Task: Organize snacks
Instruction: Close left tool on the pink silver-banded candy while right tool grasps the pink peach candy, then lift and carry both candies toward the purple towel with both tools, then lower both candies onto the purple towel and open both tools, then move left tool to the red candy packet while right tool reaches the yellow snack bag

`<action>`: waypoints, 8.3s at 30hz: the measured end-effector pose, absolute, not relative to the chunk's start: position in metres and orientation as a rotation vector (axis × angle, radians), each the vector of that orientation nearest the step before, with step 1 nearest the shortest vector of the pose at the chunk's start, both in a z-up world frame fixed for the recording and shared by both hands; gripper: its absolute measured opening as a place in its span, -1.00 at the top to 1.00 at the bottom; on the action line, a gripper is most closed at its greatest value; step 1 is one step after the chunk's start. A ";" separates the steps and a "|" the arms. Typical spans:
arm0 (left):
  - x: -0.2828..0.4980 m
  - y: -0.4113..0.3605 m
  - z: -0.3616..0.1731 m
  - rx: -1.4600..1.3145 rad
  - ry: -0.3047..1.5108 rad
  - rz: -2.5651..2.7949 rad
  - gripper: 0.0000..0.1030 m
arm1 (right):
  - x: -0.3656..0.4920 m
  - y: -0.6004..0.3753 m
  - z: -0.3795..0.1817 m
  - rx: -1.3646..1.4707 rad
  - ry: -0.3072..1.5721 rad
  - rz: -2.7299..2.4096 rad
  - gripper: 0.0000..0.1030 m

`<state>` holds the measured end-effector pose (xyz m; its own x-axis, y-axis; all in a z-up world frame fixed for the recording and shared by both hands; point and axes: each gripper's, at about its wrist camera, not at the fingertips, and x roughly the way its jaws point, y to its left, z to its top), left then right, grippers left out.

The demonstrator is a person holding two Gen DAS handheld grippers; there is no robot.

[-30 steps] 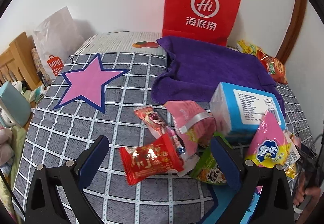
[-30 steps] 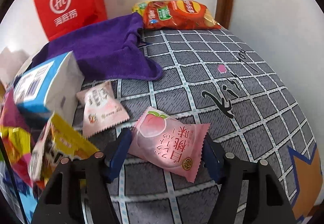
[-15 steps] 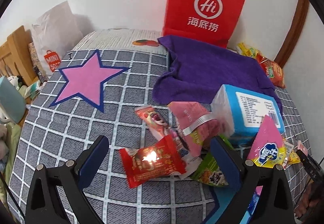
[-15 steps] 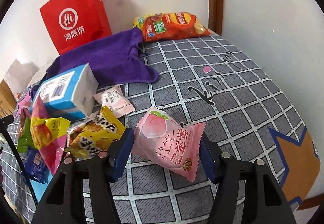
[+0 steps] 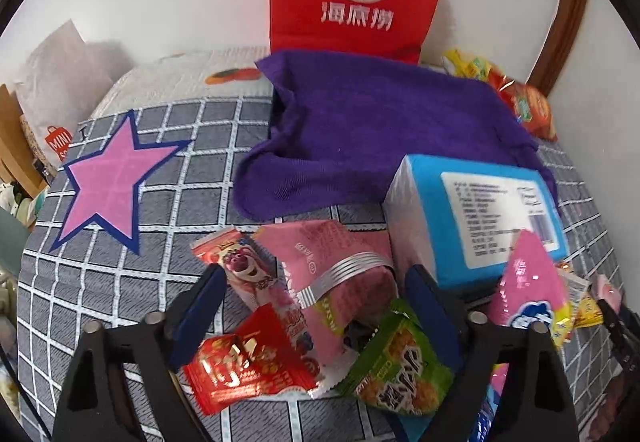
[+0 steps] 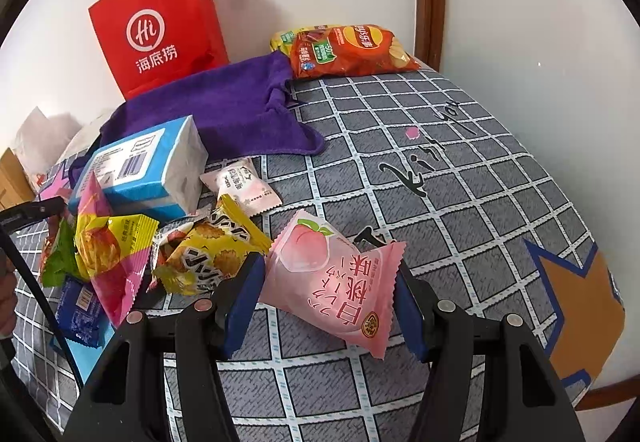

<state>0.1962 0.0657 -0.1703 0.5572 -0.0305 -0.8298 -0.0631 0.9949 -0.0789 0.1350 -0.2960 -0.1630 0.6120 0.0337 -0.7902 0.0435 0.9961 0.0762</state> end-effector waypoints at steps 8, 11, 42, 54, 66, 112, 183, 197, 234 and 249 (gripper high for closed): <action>0.194 0.072 -0.160 -0.143 0.972 -0.011 0.34 | 0.130 -0.292 -0.149 0.087 0.896 -0.008 -0.19; 0.185 0.078 -0.149 -0.161 0.949 -0.009 0.37 | 0.126 -0.287 -0.138 0.079 0.872 -0.002 -0.19; 0.072 0.069 -0.044 -0.165 0.751 -0.092 0.38 | 0.045 -0.237 -0.038 0.058 0.648 0.097 -0.19; 0.072 0.075 -0.051 -0.183 0.761 -0.077 0.38 | 0.049 -0.240 -0.050 0.049 0.672 0.090 -0.19; 0.084 0.063 -0.065 -0.191 0.801 -0.132 0.52 | 0.057 -0.247 -0.067 0.061 0.711 0.067 -0.19; 0.084 0.098 -0.129 -0.214 0.952 -0.037 0.35 | 0.098 -0.210 -0.077 0.002 0.751 0.135 -0.19; 0.401 0.060 -0.145 -0.119 0.993 -0.035 0.35 | 0.431 -0.188 -0.160 -0.010 1.053 0.203 -0.20; 0.405 0.054 -0.158 -0.132 1.030 -0.054 0.34 | 0.431 -0.179 -0.169 -0.044 1.086 0.222 -0.07; 0.270 0.049 -0.046 -0.072 0.812 -0.096 -0.15 | 0.238 -0.256 -0.101 0.076 0.991 0.103 -0.07; 0.195 0.061 -0.091 -0.105 0.893 -0.052 -0.15 | 0.165 -0.245 -0.171 0.013 1.111 0.125 -0.07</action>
<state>0.1949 0.0613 -0.0912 0.6263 -0.0891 -0.7745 0.0018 0.9936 -0.1129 0.1653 -0.2445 -0.1714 0.4378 0.1075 -0.8926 -0.0942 0.9928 0.0734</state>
